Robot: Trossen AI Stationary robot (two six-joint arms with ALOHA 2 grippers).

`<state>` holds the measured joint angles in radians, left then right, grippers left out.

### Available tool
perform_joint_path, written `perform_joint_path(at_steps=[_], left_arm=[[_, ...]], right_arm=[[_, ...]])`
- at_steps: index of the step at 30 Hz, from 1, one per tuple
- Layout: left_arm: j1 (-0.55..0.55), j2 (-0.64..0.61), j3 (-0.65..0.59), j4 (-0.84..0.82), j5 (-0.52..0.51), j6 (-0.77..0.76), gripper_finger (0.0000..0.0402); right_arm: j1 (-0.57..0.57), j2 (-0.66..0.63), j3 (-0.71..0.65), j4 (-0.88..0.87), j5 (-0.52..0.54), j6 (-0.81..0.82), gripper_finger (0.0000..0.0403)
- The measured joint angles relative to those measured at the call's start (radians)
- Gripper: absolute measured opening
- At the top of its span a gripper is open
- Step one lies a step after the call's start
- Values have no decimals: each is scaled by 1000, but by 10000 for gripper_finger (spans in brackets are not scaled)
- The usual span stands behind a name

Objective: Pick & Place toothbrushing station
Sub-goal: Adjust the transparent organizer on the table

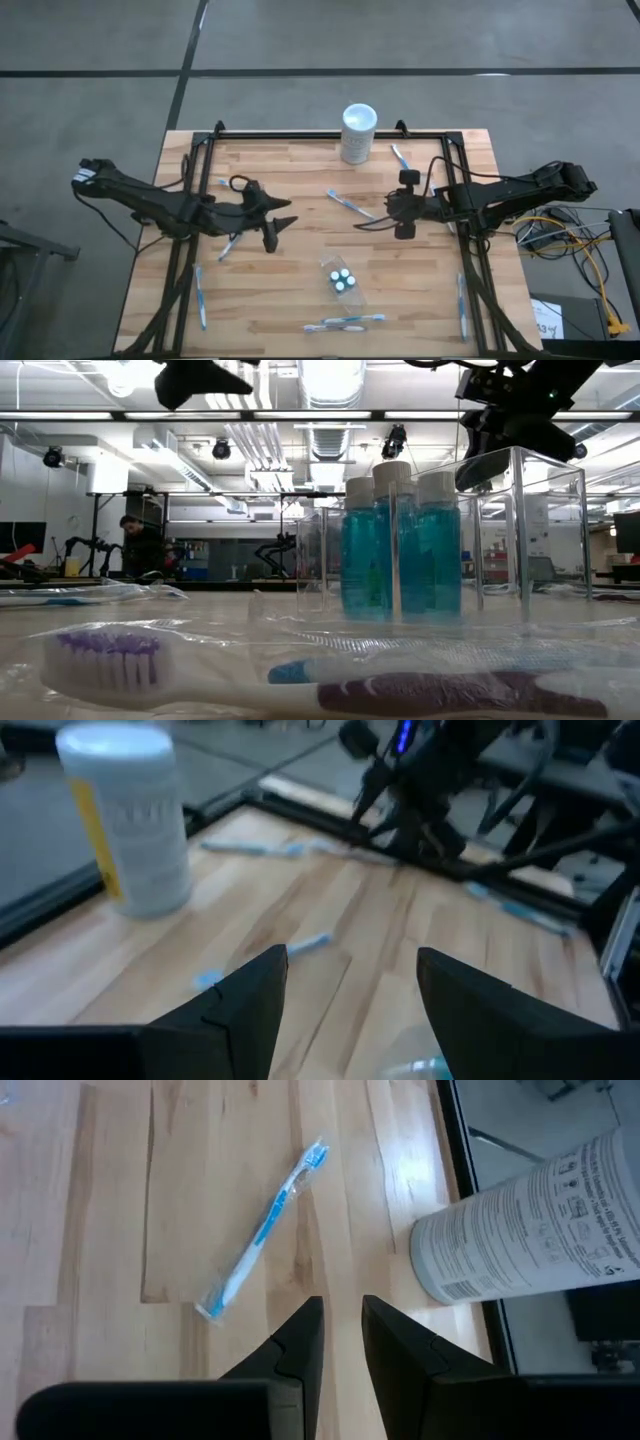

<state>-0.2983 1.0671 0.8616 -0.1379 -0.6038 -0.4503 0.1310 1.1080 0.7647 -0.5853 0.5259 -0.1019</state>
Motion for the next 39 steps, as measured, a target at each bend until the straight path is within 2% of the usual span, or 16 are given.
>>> perform_joint_path(at_steps=[3,6,14,20,23,28,39], left_arm=[[2,-19,0,2,-1,-2,230],[-5,-45,0,2,19,-22,230],[-13,-81,0,6,16,-20,230],[-12,-81,0,5,17,-29,230],[-12,-81,0,3,17,-29,230],[-12,-81,0,2,17,-29,230],[-12,-81,0,3,17,-29,230]], right_arm=[[-1,3,0,0,4,23,68],[-1,2,0,5,78,28,68],[-1,1,0,6,84,-11,68],[-1,2,0,20,128,-115,68],[0,2,0,47,90,-33,68],[0,2,0,109,-22,257,68],[0,6,0,107,-29,126,68]])
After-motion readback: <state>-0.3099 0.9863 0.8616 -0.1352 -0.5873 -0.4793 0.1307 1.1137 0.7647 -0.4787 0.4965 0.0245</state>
